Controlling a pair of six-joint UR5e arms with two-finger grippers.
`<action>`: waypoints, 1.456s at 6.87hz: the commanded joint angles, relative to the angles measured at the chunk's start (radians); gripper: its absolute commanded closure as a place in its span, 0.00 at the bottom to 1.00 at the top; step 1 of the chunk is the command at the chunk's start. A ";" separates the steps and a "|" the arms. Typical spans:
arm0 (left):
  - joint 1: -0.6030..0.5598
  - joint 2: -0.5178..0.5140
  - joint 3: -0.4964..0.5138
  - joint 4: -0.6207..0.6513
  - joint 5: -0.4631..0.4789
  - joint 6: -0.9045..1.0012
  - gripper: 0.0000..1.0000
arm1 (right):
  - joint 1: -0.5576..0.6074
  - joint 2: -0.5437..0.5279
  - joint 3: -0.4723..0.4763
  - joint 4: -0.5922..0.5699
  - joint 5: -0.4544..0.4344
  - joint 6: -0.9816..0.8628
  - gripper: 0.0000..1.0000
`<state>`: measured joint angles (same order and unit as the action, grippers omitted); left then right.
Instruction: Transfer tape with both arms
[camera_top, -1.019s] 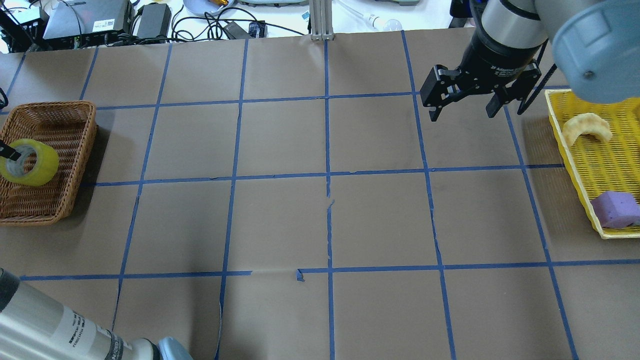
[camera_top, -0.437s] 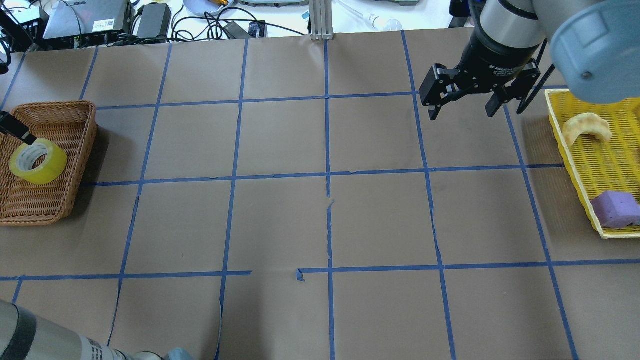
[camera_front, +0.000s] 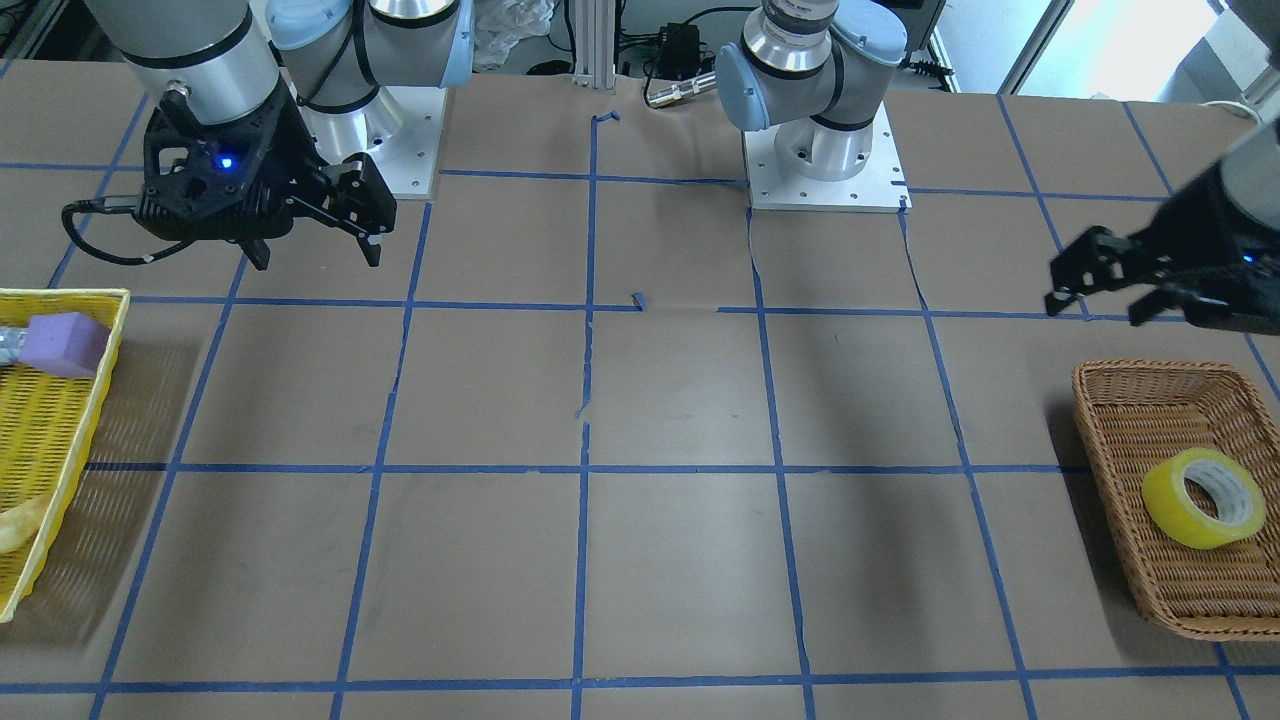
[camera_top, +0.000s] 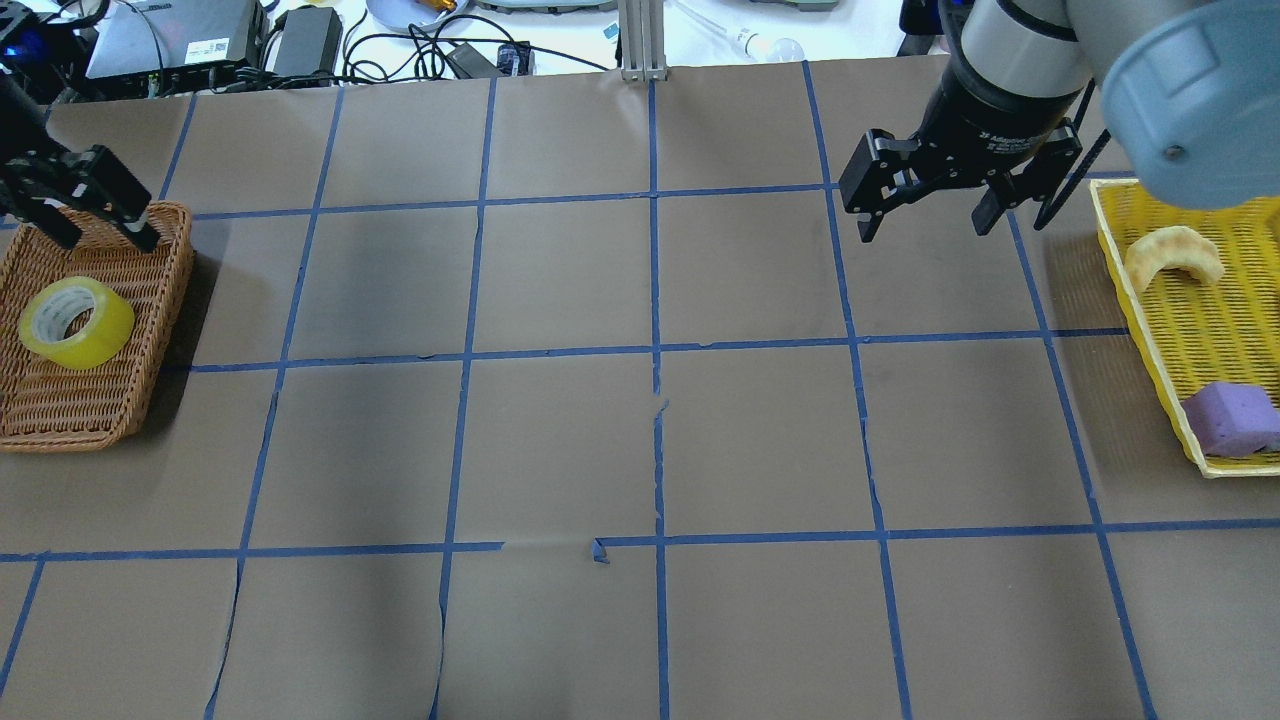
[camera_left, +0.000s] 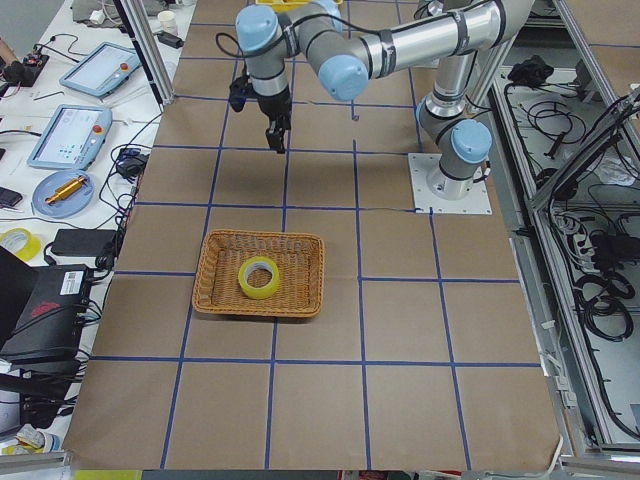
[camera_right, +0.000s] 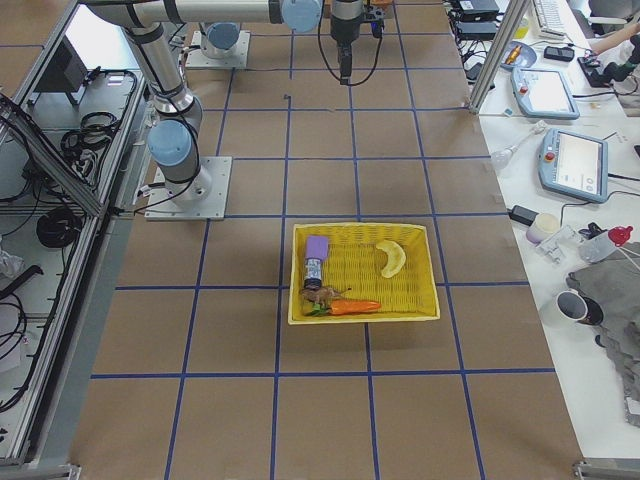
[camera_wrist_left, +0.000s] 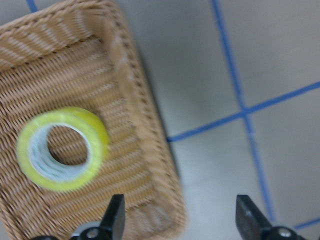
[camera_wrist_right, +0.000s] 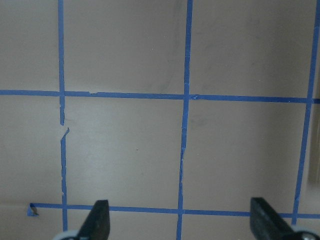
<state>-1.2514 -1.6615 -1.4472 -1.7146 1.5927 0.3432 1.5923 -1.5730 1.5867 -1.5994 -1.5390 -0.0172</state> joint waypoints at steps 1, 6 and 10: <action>-0.275 0.113 -0.008 -0.080 0.003 -0.472 0.15 | -0.002 -0.001 0.003 0.002 -0.001 0.000 0.00; -0.453 0.094 -0.070 0.168 0.041 -0.430 0.15 | 0.002 0.001 0.001 -0.001 -0.026 0.093 0.00; -0.437 0.095 -0.073 0.225 0.003 -0.424 0.00 | 0.006 -0.002 -0.001 0.001 -0.024 0.109 0.00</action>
<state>-1.6916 -1.5710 -1.5193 -1.4855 1.5939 -0.0839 1.5975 -1.5757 1.5862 -1.5979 -1.5632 0.0908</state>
